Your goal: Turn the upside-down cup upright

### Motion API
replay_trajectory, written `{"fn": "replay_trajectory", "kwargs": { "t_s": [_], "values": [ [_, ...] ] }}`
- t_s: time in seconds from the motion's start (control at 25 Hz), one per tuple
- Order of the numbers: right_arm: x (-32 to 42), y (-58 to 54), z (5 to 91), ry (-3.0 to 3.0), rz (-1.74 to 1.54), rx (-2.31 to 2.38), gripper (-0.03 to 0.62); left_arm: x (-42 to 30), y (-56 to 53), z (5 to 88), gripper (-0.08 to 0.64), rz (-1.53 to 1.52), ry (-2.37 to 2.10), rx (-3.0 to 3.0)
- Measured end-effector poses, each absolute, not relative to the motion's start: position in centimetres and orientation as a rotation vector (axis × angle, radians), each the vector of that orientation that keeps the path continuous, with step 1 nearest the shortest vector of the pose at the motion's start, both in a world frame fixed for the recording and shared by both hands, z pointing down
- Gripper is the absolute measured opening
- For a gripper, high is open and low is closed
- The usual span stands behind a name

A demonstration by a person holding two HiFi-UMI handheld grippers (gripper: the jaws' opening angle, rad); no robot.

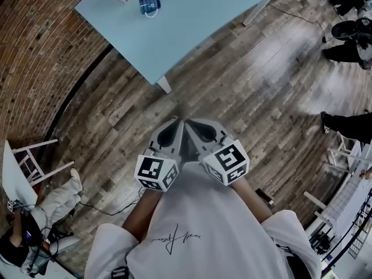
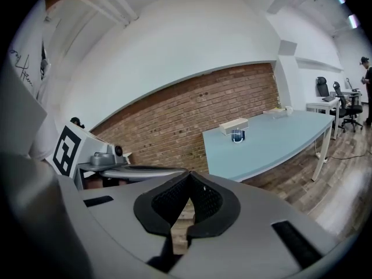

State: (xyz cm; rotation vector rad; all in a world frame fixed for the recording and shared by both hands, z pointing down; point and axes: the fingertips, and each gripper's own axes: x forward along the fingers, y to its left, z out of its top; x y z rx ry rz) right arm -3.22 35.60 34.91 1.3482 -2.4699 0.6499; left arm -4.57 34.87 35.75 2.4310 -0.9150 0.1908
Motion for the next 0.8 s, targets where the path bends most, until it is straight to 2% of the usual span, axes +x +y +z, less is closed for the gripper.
{"fn": "replay_trajectory", "kwargs": {
  "t_s": [0.8],
  "values": [
    [-7.7,23.3,32.9,-2.525,0.638,1.296,0.02,-9.2,22.4,33.8,0.008,0.072,-0.96,2.393]
  ]
}}
